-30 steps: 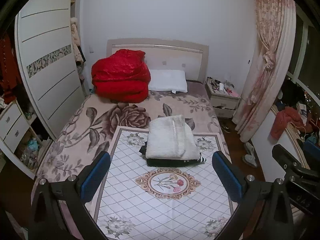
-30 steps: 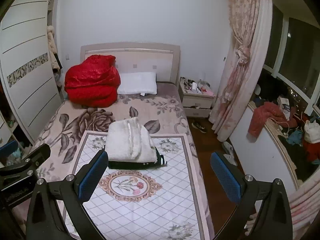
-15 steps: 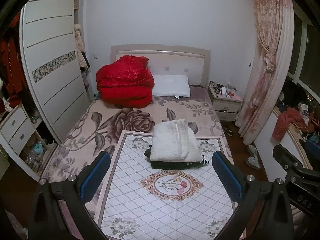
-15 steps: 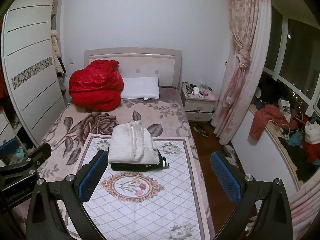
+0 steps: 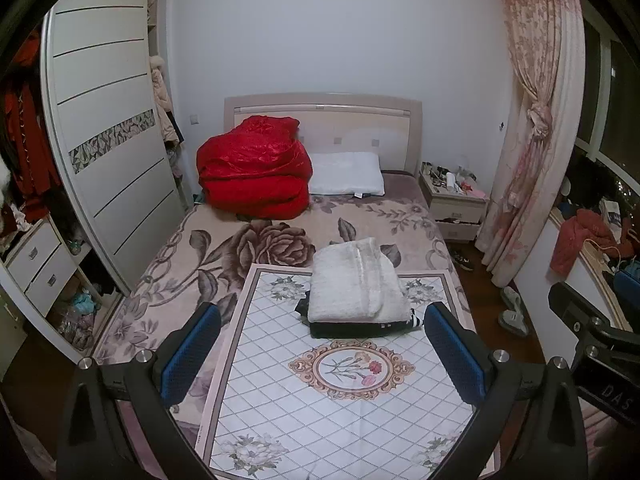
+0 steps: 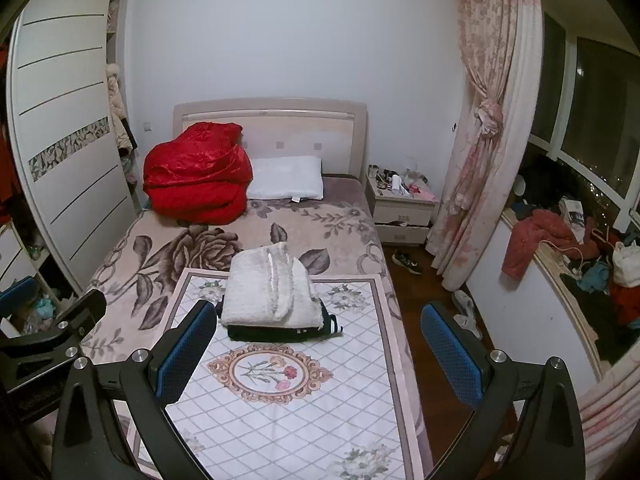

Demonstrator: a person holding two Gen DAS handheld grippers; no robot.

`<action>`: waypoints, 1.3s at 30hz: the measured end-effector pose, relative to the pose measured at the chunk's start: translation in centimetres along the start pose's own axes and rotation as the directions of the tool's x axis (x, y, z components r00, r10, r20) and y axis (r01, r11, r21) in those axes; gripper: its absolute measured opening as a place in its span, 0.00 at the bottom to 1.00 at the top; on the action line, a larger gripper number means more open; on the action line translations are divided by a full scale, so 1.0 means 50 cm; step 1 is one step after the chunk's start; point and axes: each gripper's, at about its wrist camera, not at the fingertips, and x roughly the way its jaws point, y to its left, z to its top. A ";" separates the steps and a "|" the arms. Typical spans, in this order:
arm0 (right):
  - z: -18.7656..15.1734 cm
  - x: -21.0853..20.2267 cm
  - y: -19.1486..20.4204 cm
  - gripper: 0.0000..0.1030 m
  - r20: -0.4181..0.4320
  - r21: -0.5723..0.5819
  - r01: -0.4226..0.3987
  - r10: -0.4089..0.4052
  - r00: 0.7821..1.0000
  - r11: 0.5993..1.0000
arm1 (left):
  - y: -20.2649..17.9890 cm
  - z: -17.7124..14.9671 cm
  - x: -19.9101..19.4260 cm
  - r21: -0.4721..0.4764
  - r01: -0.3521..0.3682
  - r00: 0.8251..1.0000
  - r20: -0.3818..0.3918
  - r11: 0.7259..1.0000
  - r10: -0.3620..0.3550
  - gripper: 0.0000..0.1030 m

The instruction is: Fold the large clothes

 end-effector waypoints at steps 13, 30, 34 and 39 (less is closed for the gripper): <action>-0.008 0.000 -0.014 1.00 -0.015 0.006 -0.008 0.008 1.000 1.000 | 0.002 -0.009 -0.005 0.003 -0.003 1.000 0.002 1.000 0.003 1.00; -0.026 -0.005 -0.027 1.00 -0.012 0.018 -0.004 0.004 1.000 1.000 | 0.010 -0.015 -0.031 0.021 -0.018 1.000 0.016 1.000 0.017 1.00; -0.026 -0.005 -0.027 1.00 -0.010 0.015 -0.001 0.001 1.000 1.000 | 0.007 -0.014 -0.030 0.021 -0.017 1.000 0.016 1.000 0.017 1.00; -0.028 -0.004 -0.027 1.00 -0.011 0.015 -0.001 0.001 1.000 1.000 | 0.007 -0.014 -0.030 0.022 -0.017 1.000 0.017 1.000 0.016 1.00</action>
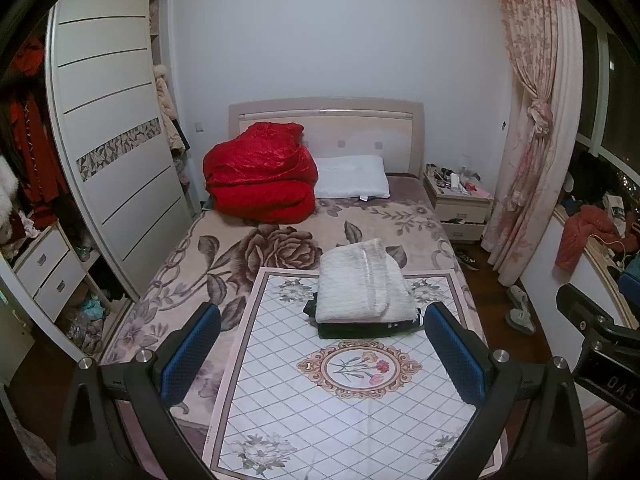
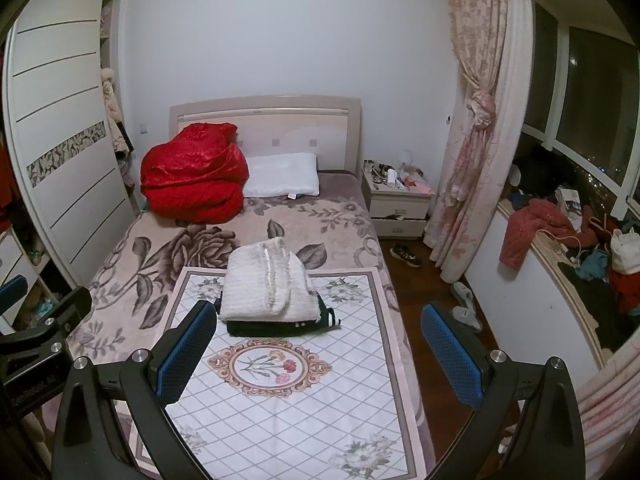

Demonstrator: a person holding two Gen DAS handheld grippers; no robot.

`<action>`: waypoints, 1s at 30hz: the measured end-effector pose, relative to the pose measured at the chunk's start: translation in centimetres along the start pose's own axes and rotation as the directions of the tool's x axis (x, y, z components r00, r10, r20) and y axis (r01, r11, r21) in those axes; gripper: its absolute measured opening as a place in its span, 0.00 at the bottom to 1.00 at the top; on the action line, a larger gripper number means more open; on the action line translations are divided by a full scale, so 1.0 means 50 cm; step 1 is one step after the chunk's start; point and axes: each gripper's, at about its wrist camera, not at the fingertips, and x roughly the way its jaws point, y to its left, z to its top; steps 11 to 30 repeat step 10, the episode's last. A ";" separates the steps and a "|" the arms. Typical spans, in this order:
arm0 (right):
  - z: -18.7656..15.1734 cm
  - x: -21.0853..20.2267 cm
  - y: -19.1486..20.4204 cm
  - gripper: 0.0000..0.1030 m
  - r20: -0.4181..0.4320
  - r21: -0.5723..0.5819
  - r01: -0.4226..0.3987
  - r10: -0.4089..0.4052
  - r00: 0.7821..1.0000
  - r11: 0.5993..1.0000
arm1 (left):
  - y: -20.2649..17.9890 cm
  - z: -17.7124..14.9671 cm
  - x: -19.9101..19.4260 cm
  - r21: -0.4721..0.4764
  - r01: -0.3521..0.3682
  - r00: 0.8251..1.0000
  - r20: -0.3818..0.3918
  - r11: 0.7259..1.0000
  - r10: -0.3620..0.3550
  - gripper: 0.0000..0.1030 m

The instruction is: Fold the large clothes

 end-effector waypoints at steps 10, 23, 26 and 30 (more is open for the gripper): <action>-0.005 -0.008 -0.005 1.00 0.000 0.004 0.003 -0.003 1.000 1.000 | 0.013 0.003 0.001 0.006 -0.004 1.000 0.006 1.000 0.004 1.00; -0.005 -0.008 -0.005 1.00 0.000 0.004 0.003 -0.003 1.000 1.000 | 0.013 0.003 0.001 0.006 -0.004 1.000 0.006 1.000 0.004 1.00; -0.005 -0.008 -0.005 1.00 0.000 0.004 0.003 -0.003 1.000 1.000 | 0.013 0.003 0.001 0.006 -0.004 1.000 0.006 1.000 0.004 1.00; -0.005 -0.008 -0.005 1.00 0.000 0.004 0.003 -0.003 1.000 1.000 | 0.013 0.003 0.001 0.006 -0.004 1.000 0.006 1.000 0.004 1.00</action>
